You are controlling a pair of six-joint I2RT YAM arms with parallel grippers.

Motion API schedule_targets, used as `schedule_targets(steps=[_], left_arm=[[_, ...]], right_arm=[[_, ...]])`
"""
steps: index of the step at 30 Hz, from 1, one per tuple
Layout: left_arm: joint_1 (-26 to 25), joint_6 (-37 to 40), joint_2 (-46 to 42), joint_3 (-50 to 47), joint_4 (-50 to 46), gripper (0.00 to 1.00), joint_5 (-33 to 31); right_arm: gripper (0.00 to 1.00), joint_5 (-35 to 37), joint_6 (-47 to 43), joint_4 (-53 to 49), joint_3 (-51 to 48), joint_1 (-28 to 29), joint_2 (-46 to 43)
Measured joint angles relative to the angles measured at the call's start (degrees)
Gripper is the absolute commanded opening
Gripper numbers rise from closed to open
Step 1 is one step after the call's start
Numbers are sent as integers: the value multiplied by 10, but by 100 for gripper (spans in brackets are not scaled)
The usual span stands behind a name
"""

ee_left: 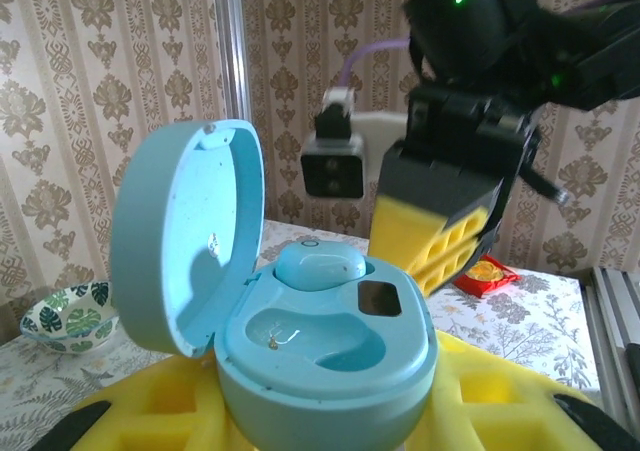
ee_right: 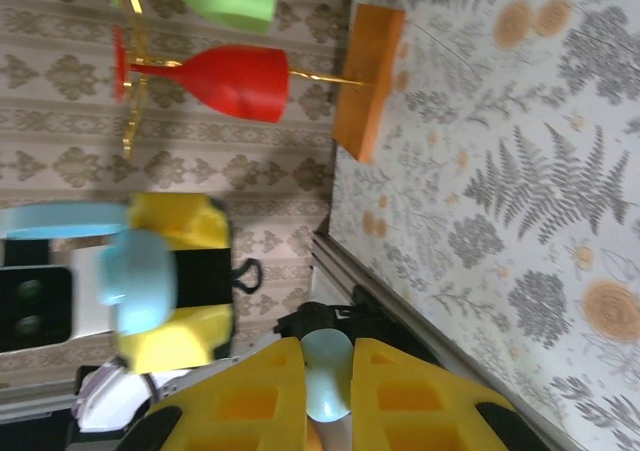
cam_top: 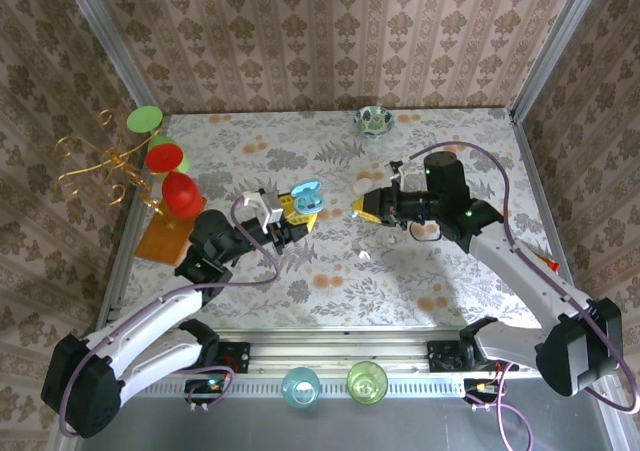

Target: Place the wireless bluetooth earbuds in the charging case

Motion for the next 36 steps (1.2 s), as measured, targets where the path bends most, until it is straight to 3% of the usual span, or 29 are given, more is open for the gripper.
schedule_targets(steps=[9,22,36], left_arm=[[0,30,19,-5,24,17,-15],[-9,49,29,-12,42,17,-26],[-15,52,34,-12,44,17,-37]], right_arm=[[14,3,12,6,68,43,-9],[16,89,-98,-67,202,139,66],[16,154,-163,-120,247,176,116]])
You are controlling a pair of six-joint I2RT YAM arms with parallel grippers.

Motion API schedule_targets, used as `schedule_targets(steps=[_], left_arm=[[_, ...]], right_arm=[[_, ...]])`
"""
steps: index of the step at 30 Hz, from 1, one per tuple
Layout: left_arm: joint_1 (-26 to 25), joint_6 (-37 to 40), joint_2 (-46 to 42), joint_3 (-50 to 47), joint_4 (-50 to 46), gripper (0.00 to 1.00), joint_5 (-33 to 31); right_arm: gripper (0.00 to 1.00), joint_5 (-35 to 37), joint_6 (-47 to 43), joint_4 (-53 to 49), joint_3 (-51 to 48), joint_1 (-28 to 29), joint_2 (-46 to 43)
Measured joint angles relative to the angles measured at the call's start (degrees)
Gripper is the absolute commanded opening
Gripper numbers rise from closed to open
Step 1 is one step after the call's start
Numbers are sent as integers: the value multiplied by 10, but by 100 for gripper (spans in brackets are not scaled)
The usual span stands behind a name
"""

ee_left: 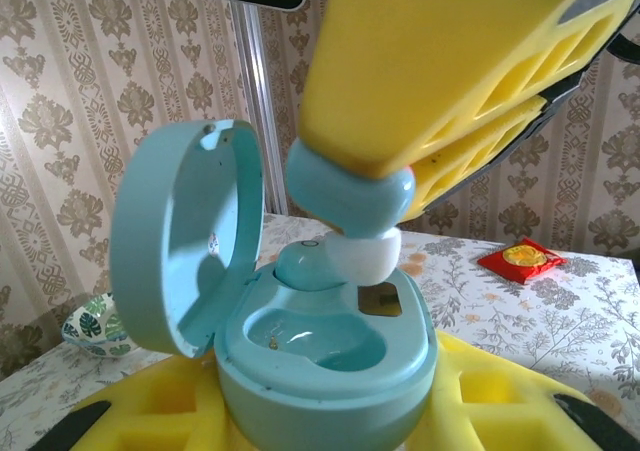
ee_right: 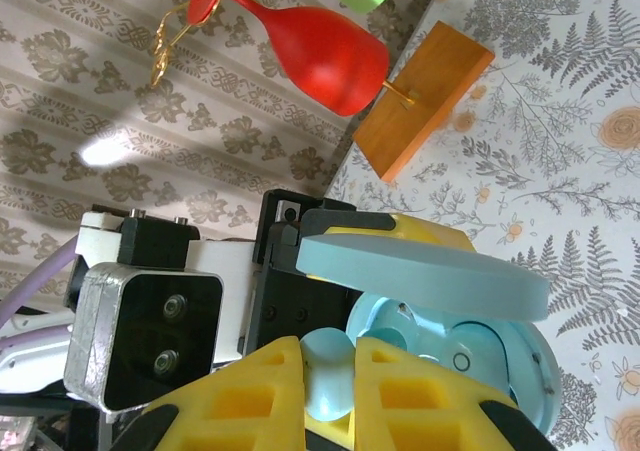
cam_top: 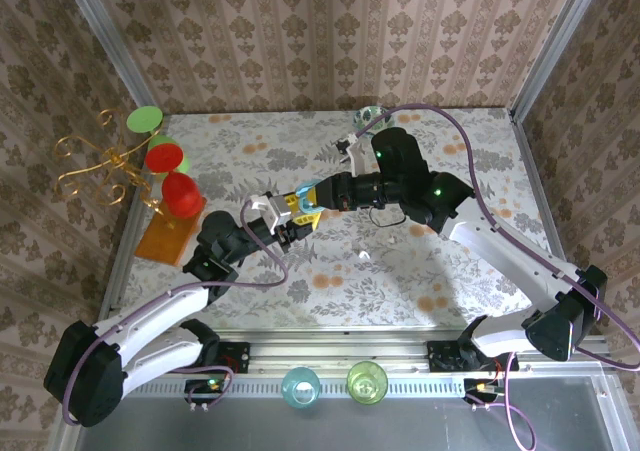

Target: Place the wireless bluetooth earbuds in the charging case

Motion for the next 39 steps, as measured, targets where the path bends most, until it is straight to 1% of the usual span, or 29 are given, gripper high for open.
schedule_targets(steps=[10,17,30,32,33,34,35,39], left_arm=[[0,0,3,0,-3,17,-9],[-3,0,4,0,-5,17,-21],[-4,3,4,0,-25,17,-34],[-4,3,4,0,-29,17,-34],[-4,4,4,0,-31,17,-34],[-4,4,4,0,-32,17,-34],[-4,4,4,0,-33,17,-34],[-4,4,4,0,-33,17,-35]], right_arm=[[17,37,-31,-27,20,18,28],[18,66,-48,-47,31,29,29],[26,108,-61,-63,38,42,40],[25,117,-62,-68,38,42,40],[22,120,-63,-70,38,42,40],[16,123,-63,-70,38,43,40],[14,125,-62,-70,38,43,40],[14,122,-58,-65,38,42,40]])
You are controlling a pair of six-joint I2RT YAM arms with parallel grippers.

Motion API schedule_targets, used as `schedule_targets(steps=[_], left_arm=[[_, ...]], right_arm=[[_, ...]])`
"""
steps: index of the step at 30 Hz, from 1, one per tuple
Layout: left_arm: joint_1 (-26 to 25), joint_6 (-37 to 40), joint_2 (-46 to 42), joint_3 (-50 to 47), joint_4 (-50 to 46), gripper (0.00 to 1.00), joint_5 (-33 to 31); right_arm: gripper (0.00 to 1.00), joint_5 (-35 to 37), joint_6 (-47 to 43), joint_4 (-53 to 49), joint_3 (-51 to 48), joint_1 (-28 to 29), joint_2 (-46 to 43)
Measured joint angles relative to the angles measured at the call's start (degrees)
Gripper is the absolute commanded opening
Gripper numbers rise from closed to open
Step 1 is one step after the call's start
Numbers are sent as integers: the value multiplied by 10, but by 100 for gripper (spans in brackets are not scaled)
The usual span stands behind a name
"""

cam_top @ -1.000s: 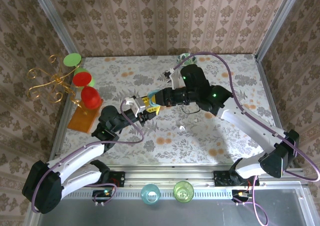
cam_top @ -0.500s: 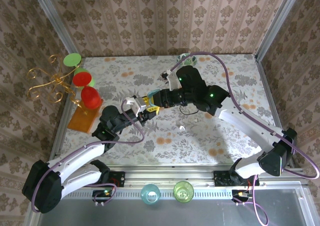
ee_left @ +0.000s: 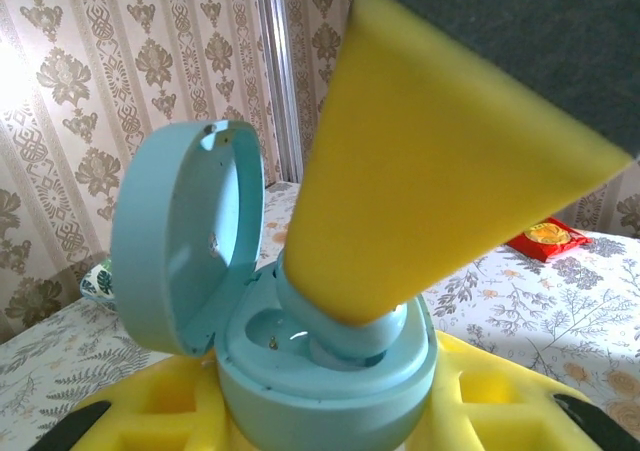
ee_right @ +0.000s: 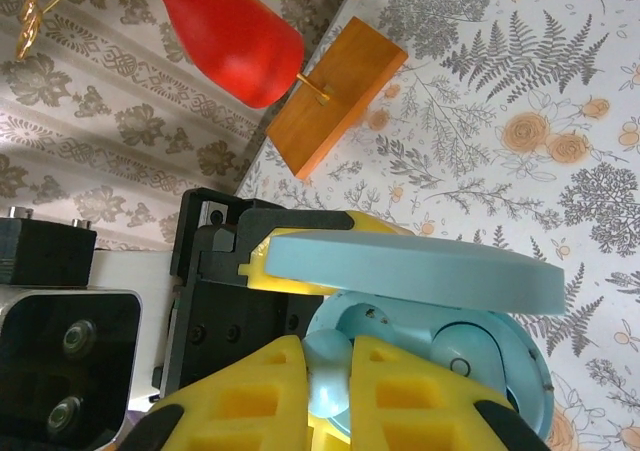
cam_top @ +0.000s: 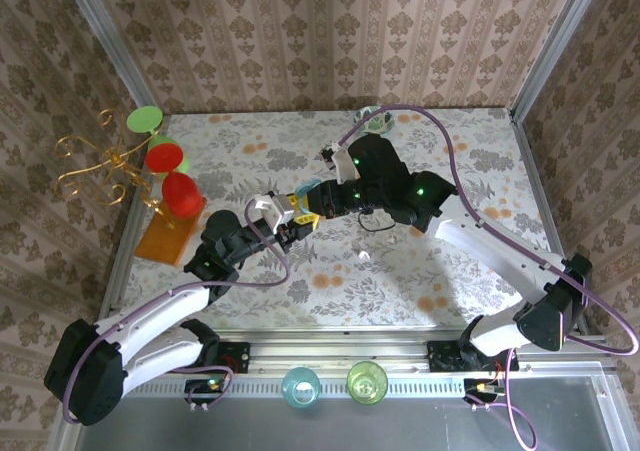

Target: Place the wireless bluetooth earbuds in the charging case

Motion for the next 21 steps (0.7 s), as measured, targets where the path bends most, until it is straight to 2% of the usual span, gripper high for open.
schedule_targets(steps=[5,8,21], left_arm=[[0,0,0,0,7,17,-5],[0,0,0,0,3,17,-8],[0,0,0,0,-10,17,-11]], right_arm=[[18,-16,14,12,0,-1,4],[25,-12,12,11,0,0,5],[39,49,-17,-32,0,1,-9]])
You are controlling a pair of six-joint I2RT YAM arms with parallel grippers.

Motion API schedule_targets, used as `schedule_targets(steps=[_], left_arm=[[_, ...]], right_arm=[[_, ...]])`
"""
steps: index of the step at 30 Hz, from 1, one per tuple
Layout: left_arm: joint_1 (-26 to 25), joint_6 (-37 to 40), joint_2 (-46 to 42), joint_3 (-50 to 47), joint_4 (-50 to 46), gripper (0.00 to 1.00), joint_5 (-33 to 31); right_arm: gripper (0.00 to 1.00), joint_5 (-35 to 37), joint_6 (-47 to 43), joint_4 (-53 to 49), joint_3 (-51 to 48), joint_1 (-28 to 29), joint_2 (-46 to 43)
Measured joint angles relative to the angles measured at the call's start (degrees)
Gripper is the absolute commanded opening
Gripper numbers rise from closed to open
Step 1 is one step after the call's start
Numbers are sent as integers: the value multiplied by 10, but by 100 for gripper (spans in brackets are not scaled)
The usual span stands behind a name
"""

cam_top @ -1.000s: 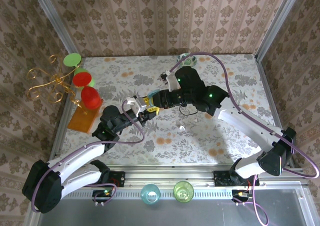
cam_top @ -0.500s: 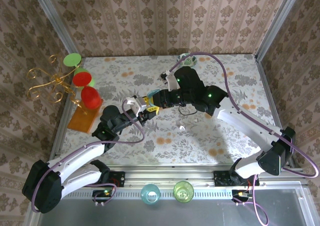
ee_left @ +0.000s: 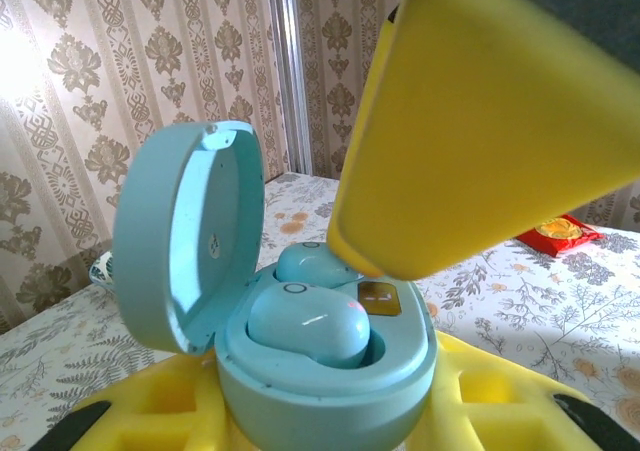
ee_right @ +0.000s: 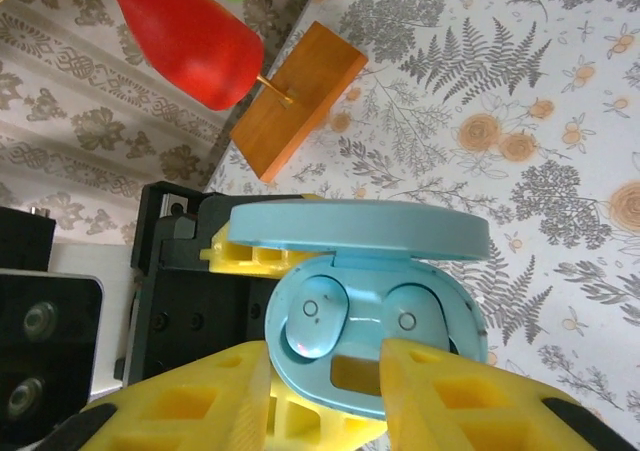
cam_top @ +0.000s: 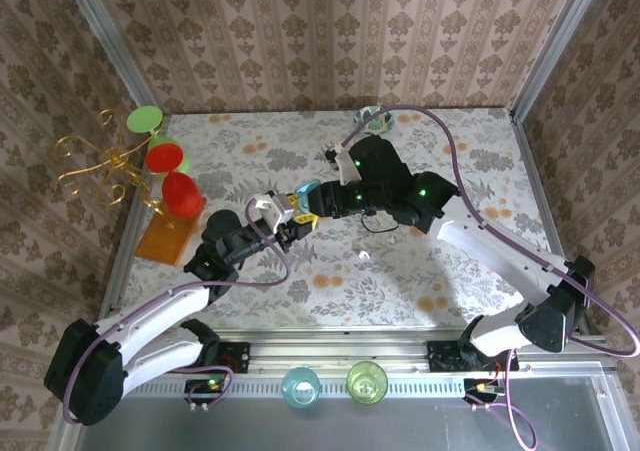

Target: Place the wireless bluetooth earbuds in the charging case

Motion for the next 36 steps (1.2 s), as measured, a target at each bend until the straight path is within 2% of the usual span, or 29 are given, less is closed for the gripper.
schedule_targets(steps=[12,16,19,21,27,36], left_arm=[[0,7,-7,-4,17,16,2],[0,20,-7,-4,17,15,18],[0,27,-7,-4,17,15,29],[-1,30,-7,-4,17,15,34],[-1,32,-17,-8,10,16,39],[-3,32,-22,-10,12,17,28]], right_arm=[[50,9,-21,20,-15,-2,-68],[59,15,-29,28,-9,-10,-75],[69,26,-30,26,10,-21,-53],[72,31,-30,24,26,-26,-31],[73,33,-30,9,48,-34,28],[74,18,-24,12,-7,-40,-7]])
